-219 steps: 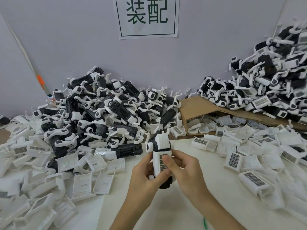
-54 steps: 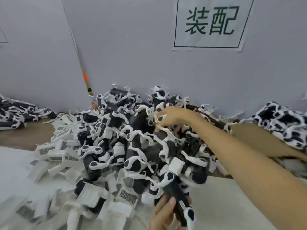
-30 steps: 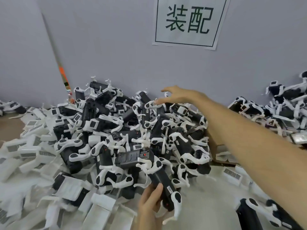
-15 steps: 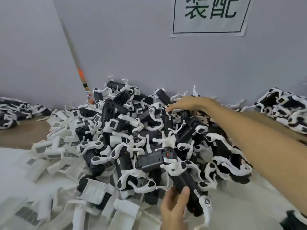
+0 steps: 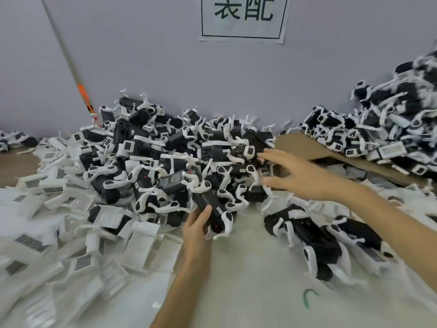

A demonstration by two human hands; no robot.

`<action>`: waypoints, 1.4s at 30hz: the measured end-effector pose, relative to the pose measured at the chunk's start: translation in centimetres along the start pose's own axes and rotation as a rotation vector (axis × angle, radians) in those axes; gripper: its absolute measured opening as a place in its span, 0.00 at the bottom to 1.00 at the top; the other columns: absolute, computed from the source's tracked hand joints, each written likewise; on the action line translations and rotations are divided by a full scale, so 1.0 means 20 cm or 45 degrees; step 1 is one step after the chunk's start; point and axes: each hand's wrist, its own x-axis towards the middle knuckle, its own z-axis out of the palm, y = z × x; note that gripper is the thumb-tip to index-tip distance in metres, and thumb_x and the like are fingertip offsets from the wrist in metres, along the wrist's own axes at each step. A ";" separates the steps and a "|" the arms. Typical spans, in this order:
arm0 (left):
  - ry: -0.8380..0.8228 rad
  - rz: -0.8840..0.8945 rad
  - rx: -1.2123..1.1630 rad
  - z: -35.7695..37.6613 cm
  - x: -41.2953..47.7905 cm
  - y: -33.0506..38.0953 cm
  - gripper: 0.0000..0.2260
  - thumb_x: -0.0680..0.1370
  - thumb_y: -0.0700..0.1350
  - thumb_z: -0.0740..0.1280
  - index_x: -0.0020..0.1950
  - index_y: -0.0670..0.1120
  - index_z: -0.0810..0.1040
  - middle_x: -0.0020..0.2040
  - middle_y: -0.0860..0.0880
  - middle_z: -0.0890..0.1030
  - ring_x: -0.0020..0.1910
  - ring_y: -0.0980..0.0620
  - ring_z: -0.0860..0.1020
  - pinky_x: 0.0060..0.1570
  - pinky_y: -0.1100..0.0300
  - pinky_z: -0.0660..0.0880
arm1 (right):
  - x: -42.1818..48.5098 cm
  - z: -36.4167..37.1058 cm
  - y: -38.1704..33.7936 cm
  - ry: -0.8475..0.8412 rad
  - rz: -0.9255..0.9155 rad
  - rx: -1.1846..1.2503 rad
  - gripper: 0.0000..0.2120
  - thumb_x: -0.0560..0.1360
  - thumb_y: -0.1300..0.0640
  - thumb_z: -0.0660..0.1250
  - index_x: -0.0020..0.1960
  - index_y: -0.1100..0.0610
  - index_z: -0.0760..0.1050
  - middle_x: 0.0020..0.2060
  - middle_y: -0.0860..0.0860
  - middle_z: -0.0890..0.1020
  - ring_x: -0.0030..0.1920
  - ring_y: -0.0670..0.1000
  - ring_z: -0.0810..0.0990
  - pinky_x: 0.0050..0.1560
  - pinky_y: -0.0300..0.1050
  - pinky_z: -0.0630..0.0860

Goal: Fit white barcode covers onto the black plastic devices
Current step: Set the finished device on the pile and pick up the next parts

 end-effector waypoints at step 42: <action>-0.653 0.017 -0.032 0.06 -0.13 0.10 0.31 0.63 0.60 0.82 0.55 0.40 0.79 0.49 0.44 0.83 0.50 0.47 0.81 0.58 0.52 0.77 | -0.25 0.62 -0.03 1.219 -0.307 0.524 0.07 0.76 0.57 0.66 0.50 0.53 0.82 0.36 0.43 0.80 0.39 0.44 0.79 0.41 0.36 0.73</action>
